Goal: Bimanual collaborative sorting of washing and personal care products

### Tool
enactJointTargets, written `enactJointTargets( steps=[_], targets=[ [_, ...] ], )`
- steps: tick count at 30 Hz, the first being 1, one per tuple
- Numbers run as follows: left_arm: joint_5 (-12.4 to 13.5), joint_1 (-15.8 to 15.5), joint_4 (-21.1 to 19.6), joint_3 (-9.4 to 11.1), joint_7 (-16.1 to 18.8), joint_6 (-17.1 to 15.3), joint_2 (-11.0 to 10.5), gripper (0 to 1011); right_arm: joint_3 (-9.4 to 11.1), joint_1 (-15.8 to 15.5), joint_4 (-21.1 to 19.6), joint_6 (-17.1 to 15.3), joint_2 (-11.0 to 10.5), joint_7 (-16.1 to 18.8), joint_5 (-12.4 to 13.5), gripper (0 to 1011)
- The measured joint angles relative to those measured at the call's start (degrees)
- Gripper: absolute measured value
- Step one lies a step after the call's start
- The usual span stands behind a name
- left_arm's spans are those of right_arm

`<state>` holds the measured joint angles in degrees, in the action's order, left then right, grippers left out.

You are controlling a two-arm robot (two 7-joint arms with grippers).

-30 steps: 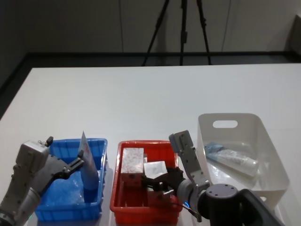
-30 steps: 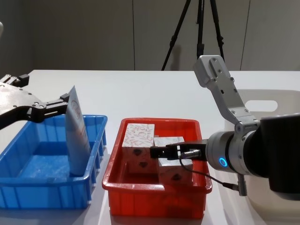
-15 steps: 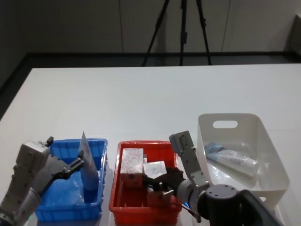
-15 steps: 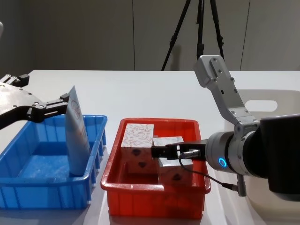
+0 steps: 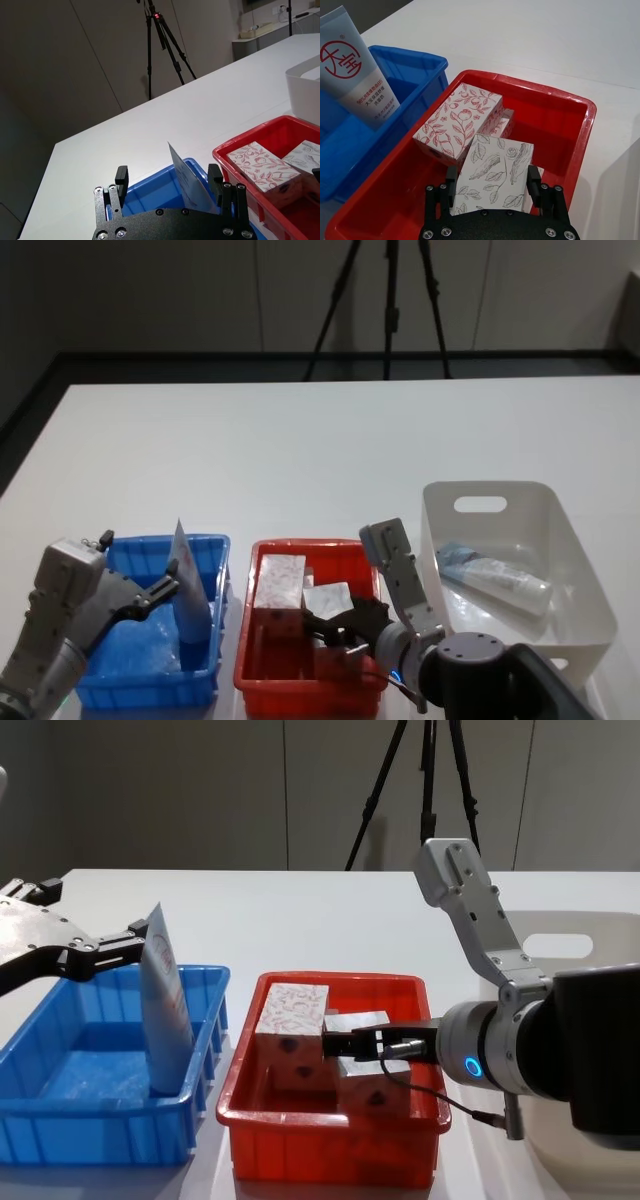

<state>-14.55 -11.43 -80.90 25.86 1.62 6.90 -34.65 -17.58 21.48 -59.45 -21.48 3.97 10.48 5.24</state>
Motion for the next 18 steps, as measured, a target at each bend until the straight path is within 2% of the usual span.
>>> enactJointTargets(
  steps=[5,18],
  targets=[
    [0.00,0.00,0.00,0.00,0.00,0.00,0.00,1001,0.00,-0.09,-0.01,-0.02,0.00,0.01,0.05,837],
    [0.00,0.00,0.00,0.00,0.00,0.00,0.00,1001,0.35,-2.80,-3.45,0.37,-0.67,-0.72,0.32,837]
  ],
)
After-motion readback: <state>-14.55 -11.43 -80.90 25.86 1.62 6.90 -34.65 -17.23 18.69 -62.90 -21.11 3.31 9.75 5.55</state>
